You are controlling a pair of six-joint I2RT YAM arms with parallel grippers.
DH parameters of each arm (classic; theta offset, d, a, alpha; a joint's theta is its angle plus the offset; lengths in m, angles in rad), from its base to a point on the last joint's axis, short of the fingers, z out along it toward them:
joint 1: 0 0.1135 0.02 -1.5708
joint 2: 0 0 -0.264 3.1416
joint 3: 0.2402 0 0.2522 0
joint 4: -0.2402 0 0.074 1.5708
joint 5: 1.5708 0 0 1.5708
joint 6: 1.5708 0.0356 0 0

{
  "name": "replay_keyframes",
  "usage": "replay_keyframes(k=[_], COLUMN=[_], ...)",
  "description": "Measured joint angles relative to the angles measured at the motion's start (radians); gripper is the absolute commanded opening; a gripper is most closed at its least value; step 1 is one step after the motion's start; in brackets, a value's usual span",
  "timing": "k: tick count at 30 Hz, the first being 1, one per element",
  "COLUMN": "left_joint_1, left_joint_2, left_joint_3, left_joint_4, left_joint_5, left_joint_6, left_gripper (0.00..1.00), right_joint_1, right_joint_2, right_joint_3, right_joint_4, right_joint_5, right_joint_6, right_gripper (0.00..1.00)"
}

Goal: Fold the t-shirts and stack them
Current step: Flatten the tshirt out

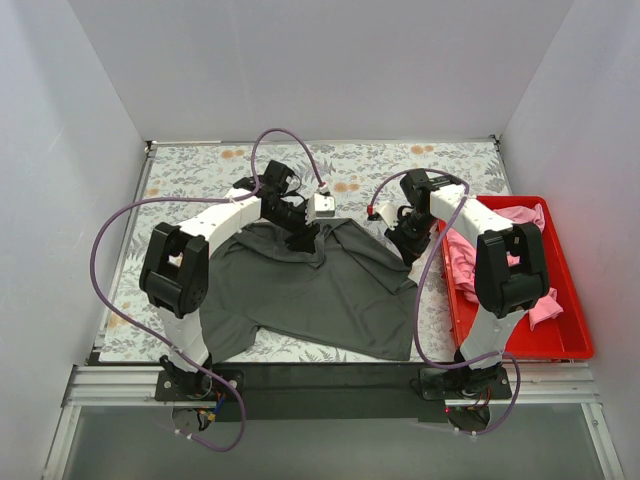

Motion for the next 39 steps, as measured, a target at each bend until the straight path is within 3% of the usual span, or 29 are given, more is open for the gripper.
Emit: replay_keyframes(k=[10,27,31,35,39], left_joint_1=[-0.002,-0.024,-0.024,-0.024,-0.024], left_joint_2=[0.015,0.087,0.1,0.102,0.102], left_joint_3=[-0.033,-0.092,-0.103,-0.104,-0.104], left_joint_4=[0.171,0.29,0.31,0.335,0.36], left_joint_5=[0.001,-0.033,-0.056,-0.075,-0.085], left_joint_6=[0.11,0.146,0.15,0.151,0.146], left_gripper=[0.43,0.45,0.4,0.21,0.09], right_joint_1=[0.0,0.0,0.0,0.0,0.0], right_joint_2=[0.002,0.018,0.018,0.019,0.02], right_joint_3=[0.0,0.0,0.0,0.0,0.0], right_joint_4=[0.0,0.0,-0.001,-0.001,-0.001], right_joint_5=[0.0,0.0,0.0,0.0,0.0], right_joint_6=[0.0,0.0,0.0,0.0,0.0], right_gripper=[0.01,0.01,0.01,0.01,0.01])
